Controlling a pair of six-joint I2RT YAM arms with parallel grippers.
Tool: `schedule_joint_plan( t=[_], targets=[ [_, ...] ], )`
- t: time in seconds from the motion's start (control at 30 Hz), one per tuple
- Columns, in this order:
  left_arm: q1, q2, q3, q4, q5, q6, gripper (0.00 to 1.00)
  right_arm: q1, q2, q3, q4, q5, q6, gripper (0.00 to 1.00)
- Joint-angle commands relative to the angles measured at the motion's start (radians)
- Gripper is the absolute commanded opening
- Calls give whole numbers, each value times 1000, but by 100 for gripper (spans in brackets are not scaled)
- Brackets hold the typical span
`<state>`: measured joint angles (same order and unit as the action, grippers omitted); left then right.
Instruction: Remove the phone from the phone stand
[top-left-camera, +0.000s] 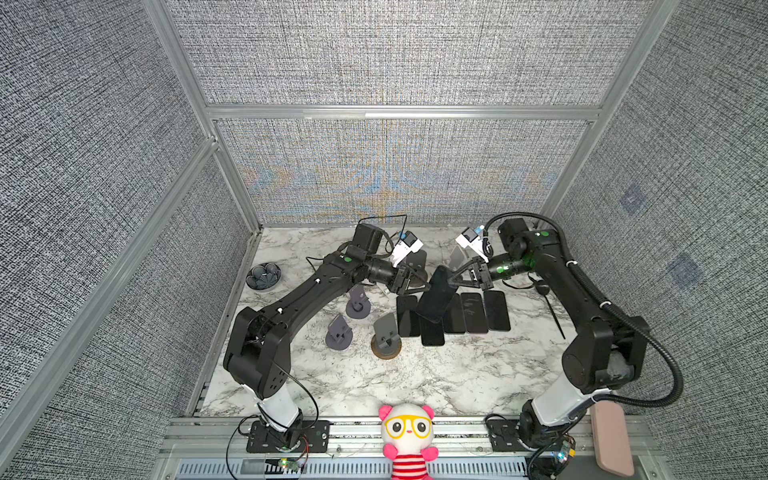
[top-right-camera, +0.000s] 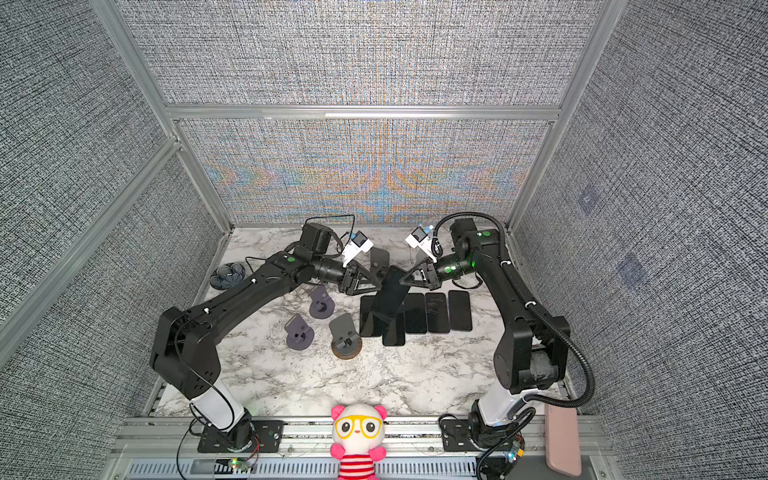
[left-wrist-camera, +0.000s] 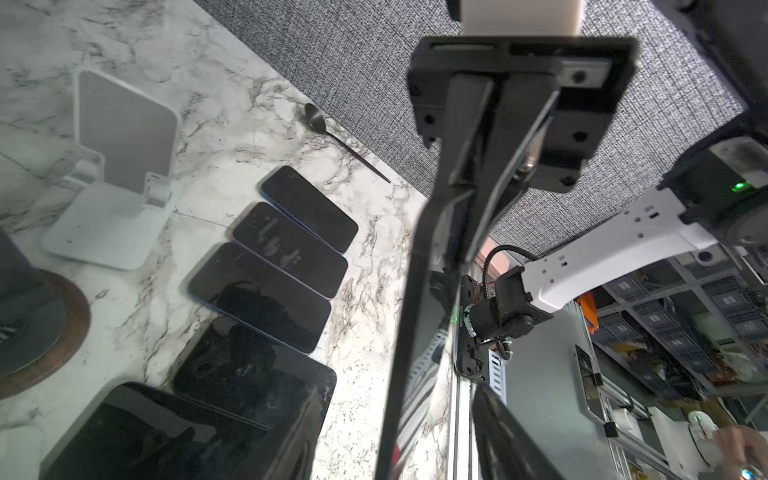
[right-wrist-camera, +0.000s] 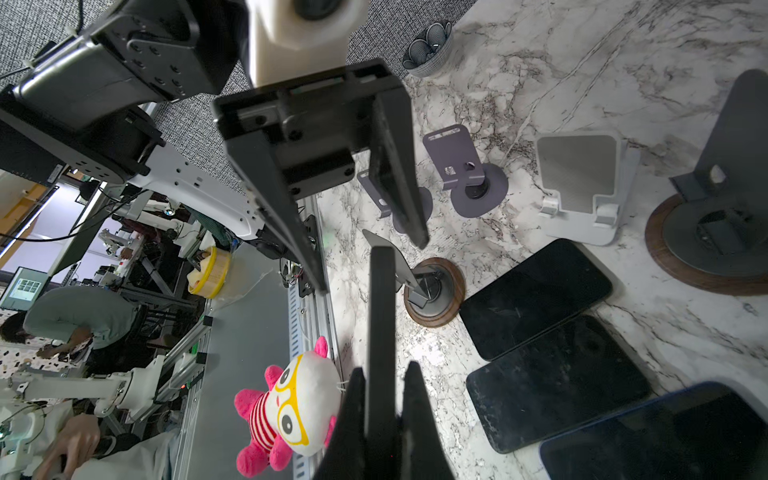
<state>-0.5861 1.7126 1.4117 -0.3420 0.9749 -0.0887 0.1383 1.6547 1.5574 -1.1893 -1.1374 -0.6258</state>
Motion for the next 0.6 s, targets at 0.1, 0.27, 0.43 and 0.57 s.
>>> schedule_joint_plan(
  t=[0.1, 0.27, 0.43, 0.57],
  targets=[
    [-9, 19, -13, 69, 20, -48, 60, 3, 0, -3, 20, -80, 27, 1],
    [-12, -12, -85, 227, 93, -114, 41, 4, 37, 31, 22, -90, 34, 1],
    [-11, -10, -93, 234, 124, -119, 15, 5, 74, 53, 26, -95, 42, 3],
    [-11, -4, -91, 246, 135, -140, 1, 6, 103, 67, 29, -102, 53, 12]
  ],
)
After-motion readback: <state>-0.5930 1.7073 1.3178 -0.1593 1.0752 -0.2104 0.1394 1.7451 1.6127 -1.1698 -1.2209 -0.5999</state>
